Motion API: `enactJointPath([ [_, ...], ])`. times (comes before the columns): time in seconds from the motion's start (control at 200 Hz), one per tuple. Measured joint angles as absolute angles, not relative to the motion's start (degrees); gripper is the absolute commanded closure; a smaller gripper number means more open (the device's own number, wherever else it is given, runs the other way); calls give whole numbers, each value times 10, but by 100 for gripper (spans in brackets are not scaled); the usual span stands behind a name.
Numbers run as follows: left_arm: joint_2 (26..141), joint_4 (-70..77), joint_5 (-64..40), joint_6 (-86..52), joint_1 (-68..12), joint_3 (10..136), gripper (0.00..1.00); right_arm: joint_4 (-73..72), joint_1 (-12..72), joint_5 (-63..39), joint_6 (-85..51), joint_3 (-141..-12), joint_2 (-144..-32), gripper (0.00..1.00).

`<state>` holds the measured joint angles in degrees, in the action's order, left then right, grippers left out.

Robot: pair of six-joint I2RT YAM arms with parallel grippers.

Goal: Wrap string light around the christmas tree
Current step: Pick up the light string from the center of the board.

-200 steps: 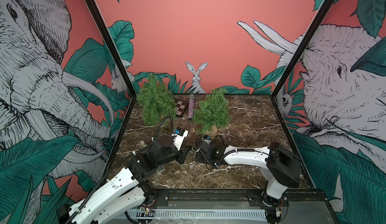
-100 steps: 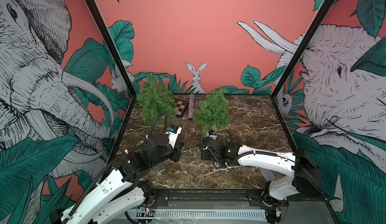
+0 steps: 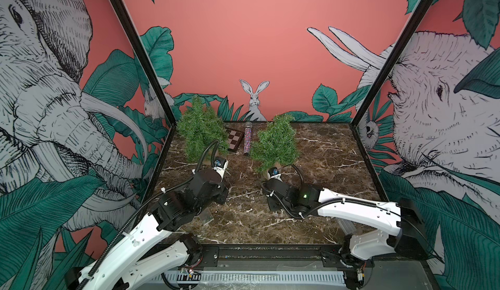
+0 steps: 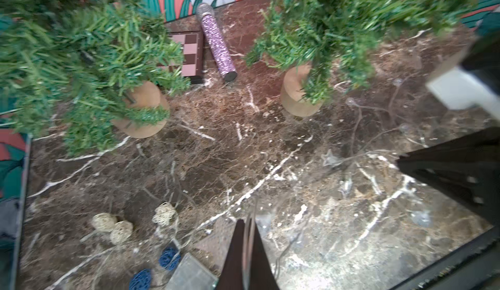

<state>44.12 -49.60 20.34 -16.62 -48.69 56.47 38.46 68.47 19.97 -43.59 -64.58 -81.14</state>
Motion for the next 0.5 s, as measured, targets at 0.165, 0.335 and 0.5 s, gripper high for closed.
enactJointPath([
  [0.165, 457, -528, 257, -162, -479, 580, 100, 431, 723, 268, -335, -710, -803, 100],
  [0.335, 479, -543, 294, -169, -458, 581, 100, 467, 728, 301, -214, -821, -796, 100],
  [0.5, 470, -564, 336, -181, -418, 581, 100, 496, 716, 322, -117, -936, -798, 100],
])
